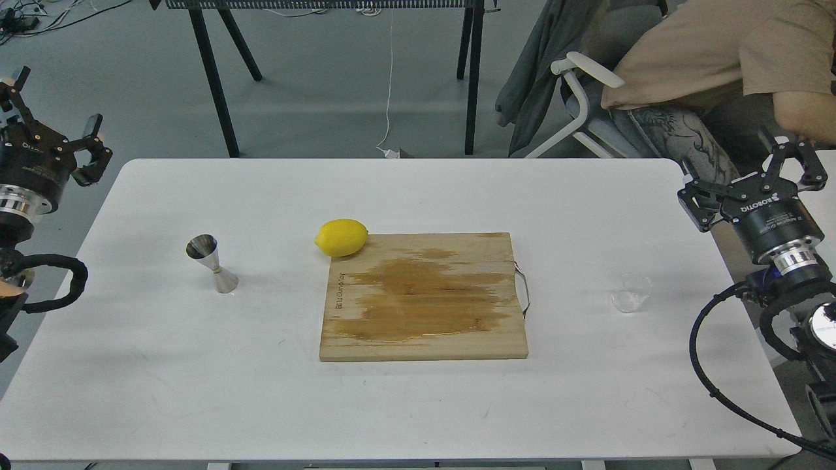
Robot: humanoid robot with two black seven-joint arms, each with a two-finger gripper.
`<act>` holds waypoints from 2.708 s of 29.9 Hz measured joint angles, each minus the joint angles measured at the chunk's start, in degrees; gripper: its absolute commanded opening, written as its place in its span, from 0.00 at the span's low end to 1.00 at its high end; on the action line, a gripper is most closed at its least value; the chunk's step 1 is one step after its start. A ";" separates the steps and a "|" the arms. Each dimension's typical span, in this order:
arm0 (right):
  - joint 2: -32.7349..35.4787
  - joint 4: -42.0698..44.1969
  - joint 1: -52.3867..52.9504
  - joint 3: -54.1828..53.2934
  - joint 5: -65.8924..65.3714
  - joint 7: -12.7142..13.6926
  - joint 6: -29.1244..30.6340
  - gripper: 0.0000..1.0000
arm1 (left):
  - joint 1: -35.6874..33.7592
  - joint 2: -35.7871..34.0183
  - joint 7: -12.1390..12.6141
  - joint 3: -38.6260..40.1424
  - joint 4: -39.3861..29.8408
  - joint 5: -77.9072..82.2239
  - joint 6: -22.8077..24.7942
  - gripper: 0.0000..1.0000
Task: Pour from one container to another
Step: 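Move the left gripper down toward the steel jigger, then close the left gripper around the steel jigger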
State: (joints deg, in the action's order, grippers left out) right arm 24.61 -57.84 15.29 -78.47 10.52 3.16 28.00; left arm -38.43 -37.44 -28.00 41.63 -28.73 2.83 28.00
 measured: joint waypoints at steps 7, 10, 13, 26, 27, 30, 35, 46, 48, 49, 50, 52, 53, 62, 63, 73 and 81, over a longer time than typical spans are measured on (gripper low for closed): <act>0.43 -0.17 -0.05 -0.10 0.03 0.00 0.00 0.99 | -5.04 -5.78 0.00 0.16 1.45 16.83 0.01 1.00; 0.44 -0.26 -0.05 -0.15 0.03 0.00 0.00 0.99 | -7.36 -6.93 0.00 0.21 1.01 28.45 0.01 1.00; 0.44 -0.34 -0.04 -0.17 0.03 0.00 0.00 0.99 | -8.67 -7.24 0.00 0.16 -1.93 42.10 0.03 1.00; 0.62 0.01 -0.58 0.24 -0.07 0.00 0.00 0.99 | -2.98 -11.76 -0.01 -2.31 -28.80 75.36 -20.02 1.00; 0.62 0.04 -0.63 0.24 -0.07 0.00 0.00 0.99 | -2.19 -11.75 -0.01 -2.40 -29.38 76.30 -23.81 1.00; 0.62 0.15 -0.77 0.25 -0.07 0.00 0.00 0.99 | 0.85 -11.64 -0.01 -2.45 -30.97 77.21 -35.08 1.00; 0.61 0.26 -1.00 0.25 -0.07 0.00 0.00 0.99 | 8.36 -11.61 -0.01 -2.36 -35.38 77.58 -46.22 1.00; 0.46 0.79 -1.22 0.28 -0.15 0.01 0.00 0.99 | 23.18 -6.30 -0.01 4.91 -36.21 94.74 -56.01 0.99; 0.38 0.80 -1.59 0.28 -0.15 0.01 0.00 0.99 | 24.13 -5.66 -0.01 5.87 -34.38 97.72 -56.01 0.99; 0.37 0.81 -1.67 0.28 -0.15 0.01 0.00 0.99 | 24.61 -5.49 -0.01 6.13 -33.53 98.73 -56.01 0.99; 0.37 0.81 -1.71 0.28 -0.15 0.01 0.00 0.99 | 25.05 -5.40 -0.01 6.23 -32.95 99.28 -56.01 0.99; 0.36 0.81 -1.79 0.28 -0.15 0.01 0.00 0.99 | 26.21 -5.20 -0.01 6.34 -32.10 99.92 -56.01 0.99; 0.36 0.81 -1.81 0.26 -0.15 0.01 0.00 0.99 | 26.84 -5.09 -0.01 6.36 -31.74 100.07 -56.01 0.99; 0.29 0.81 -1.93 0.19 -0.15 0.01 0.00 0.99 | 31.05 -3.04 0.00 5.62 -28.02 100.79 -56.01 0.99; 0.28 0.81 -1.93 0.20 -0.13 0.01 0.00 0.99 | 31.49 -2.65 -0.01 5.60 -27.92 100.97 -56.01 0.99; 0.33 0.78 -2.25 -0.01 -0.07 0.01 0.00 0.99 | 32.39 3.37 0.00 5.41 -22.86 103.23 -56.01 0.99; 0.66 0.71 -2.29 -0.19 -0.06 0.01 0.00 0.99 | 28.47 7.61 0.00 1.89 -15.78 103.09 -56.01 0.98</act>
State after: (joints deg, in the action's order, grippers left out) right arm 25.26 -57.13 13.01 -78.66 10.46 3.17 28.00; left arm -9.96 -29.82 -27.99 43.52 -44.51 105.92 -28.00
